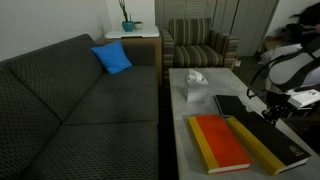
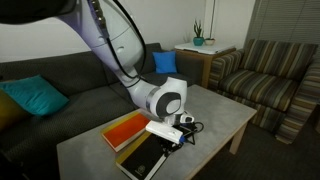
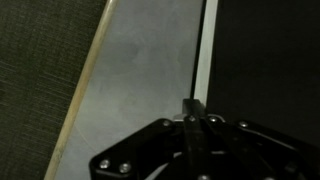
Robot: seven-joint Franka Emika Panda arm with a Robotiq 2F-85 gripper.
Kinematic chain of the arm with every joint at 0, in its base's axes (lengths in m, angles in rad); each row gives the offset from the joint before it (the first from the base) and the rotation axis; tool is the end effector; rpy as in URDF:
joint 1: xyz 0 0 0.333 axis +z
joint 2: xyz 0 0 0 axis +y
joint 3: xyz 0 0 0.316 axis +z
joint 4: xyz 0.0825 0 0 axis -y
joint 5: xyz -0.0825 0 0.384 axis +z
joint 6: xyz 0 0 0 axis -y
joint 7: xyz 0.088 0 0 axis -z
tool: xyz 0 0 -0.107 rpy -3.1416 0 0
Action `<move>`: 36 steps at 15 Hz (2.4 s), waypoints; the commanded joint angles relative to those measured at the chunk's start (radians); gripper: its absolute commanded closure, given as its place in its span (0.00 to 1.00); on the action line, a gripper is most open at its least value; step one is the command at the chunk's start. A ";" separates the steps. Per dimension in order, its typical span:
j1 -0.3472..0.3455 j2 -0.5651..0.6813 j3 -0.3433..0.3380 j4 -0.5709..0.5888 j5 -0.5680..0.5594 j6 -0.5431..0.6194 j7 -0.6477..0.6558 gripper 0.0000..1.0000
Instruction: Open the biggest book
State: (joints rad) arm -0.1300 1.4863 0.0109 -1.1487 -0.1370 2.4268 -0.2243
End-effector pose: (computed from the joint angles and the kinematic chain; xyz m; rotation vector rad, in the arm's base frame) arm 0.6395 -0.0783 -0.1411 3.0762 0.3230 -0.3351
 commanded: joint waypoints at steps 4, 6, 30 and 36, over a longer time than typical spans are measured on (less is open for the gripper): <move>-0.013 -0.039 0.067 0.031 0.024 -0.195 -0.061 1.00; -0.013 -0.066 0.073 0.017 0.015 -0.267 -0.103 1.00; -0.166 -0.208 0.359 -0.142 0.118 -0.469 -0.556 1.00; -0.084 -0.181 0.334 -0.116 0.198 -0.475 -0.640 1.00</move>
State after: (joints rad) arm -0.2430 1.3157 0.3667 -1.2503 0.0112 1.9524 -0.8048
